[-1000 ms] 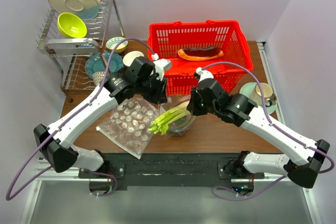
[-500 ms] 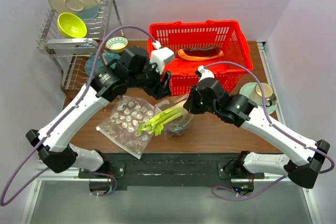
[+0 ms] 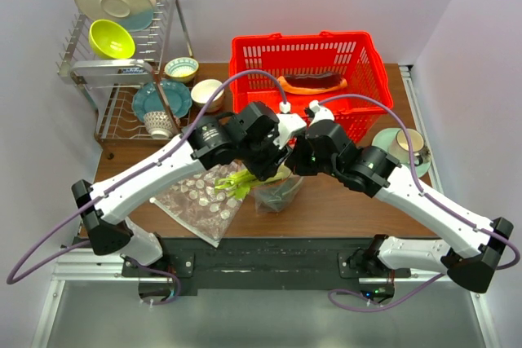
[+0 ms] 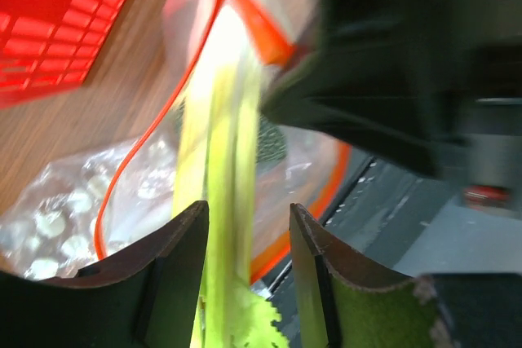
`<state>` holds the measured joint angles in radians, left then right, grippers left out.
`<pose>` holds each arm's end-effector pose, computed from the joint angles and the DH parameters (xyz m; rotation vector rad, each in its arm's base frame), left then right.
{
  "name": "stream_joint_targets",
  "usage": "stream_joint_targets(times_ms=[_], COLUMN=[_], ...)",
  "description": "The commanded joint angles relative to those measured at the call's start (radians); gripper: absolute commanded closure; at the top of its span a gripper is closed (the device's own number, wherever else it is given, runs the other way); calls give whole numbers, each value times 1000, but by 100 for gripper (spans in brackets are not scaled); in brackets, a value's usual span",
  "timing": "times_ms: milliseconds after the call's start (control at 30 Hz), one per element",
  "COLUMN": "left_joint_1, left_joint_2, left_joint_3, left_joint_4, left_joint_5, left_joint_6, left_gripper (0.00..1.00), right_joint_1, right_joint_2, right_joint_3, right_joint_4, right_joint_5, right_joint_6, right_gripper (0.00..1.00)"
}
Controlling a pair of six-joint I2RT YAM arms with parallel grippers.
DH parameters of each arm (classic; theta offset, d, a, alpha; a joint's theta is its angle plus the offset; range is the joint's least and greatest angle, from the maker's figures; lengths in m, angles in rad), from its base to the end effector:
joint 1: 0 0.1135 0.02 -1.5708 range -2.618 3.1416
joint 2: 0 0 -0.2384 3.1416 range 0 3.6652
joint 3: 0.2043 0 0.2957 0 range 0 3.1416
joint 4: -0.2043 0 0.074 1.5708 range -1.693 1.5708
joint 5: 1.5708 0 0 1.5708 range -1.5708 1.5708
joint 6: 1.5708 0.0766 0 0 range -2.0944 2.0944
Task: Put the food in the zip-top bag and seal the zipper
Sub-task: Place the fake vegetable in the zipper food storage bag.
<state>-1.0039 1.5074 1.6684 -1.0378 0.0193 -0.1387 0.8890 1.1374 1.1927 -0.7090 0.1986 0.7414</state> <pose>0.2014 -0.3192 0.3413 1.0644 2.2840 -0.5132 0.2159 0.2421 0.3151 -0.0566 2.2949 0.6672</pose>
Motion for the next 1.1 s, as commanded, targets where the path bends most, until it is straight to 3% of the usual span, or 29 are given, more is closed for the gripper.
stream_joint_targets(times_ms=[0, 467, 733, 1067], left_joint_1=[-2, -2, -2, -1], left_joint_2=[7, 30, -93, -72], left_joint_3=[-33, -143, -180, -236], left_joint_4=[-10, -30, 68, 62], left_joint_5=[-103, -145, -141, -95], left_joint_6=[-18, -65, -94, -102], left_gripper=[51, 37, 51, 49], right_joint_1=[-1, -2, -5, -12], right_joint_2=[-41, -86, -154, -163], right_joint_3=[21, -24, -117, -122], right_joint_4=[66, 85, 152, 160], right_joint_5=[42, 79, 117, 114], right_joint_6=[27, 52, 125, 138], right_gripper=[100, 100, 100, 100])
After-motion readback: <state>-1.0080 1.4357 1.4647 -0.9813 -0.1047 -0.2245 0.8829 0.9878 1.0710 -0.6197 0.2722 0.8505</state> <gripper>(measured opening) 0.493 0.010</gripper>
